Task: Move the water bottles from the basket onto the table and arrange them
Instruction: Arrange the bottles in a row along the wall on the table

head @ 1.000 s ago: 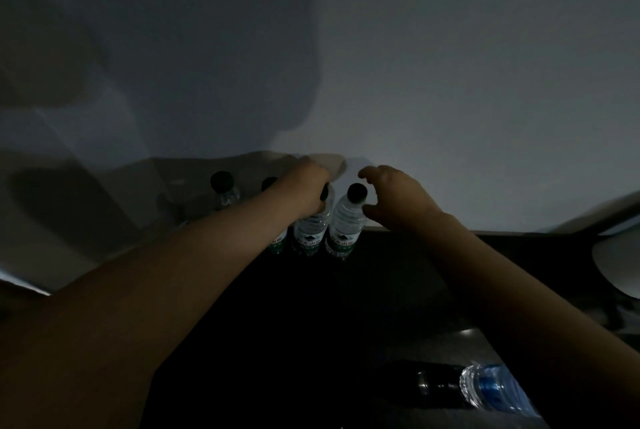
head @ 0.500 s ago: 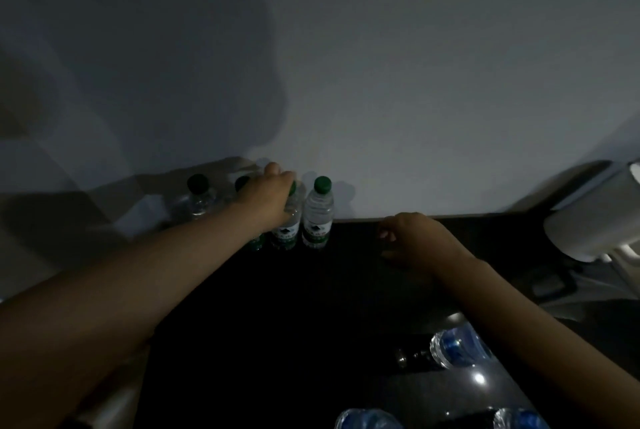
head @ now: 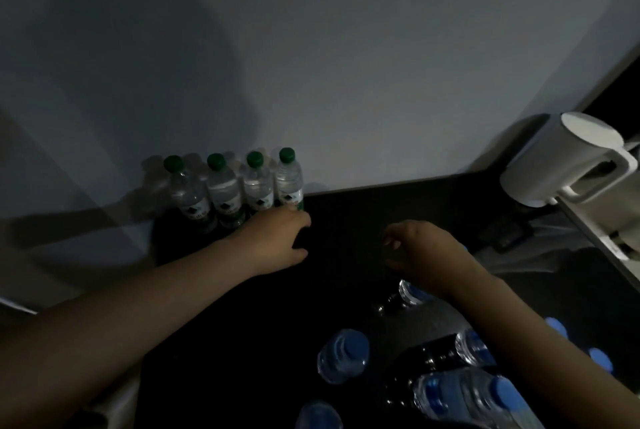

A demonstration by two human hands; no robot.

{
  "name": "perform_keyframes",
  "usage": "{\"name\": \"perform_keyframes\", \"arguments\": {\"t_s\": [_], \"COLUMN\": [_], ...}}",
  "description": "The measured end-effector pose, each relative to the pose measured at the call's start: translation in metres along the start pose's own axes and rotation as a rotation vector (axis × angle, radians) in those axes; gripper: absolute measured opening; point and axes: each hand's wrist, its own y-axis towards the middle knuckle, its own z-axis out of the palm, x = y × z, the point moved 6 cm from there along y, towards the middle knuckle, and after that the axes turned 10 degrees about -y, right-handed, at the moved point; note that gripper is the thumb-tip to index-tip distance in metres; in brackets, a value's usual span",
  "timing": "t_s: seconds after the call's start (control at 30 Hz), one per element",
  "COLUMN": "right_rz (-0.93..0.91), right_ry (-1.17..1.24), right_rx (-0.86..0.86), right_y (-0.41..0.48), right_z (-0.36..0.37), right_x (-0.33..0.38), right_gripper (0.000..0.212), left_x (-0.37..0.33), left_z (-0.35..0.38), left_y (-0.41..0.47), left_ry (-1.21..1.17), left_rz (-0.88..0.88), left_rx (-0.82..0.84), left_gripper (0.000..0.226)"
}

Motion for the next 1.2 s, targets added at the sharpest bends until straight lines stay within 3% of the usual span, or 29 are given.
{"name": "perform_keyframes", "arguments": {"t_s": [0.37,0.8,1.0,1.2], "right_rz": [0.179,0.295,0.327,0.310], "right_ry": [0.172,0.263,0.276,0.299], "right_rx": [-0.017,-0.018,-0.024,-0.018], "right_y": [-0.113,-0.188,-0.191,-0.190], "right_z": [0.018,0.062,0.078,0.088], "right_x": [-0.044,-0.064,-0.066,-0.070], "right_gripper": [0.029,0.036,0.038,0.039], "left_x": [-0.085,-0.091,-0.091,-0.084], "left_z": [0.057,0.097,0.108,0.110], "left_y": [-0.030,-0.050,-0.049,-0.044], "left_ry": [-0.150,-0.045,0.029,-0.017], "left_rz": [0.143,0.052,0.070,0.061], "left_rx": [0.131,0.315,0.274,0.205], "left_gripper": [0.045,0.038,0.019,0.014]}}
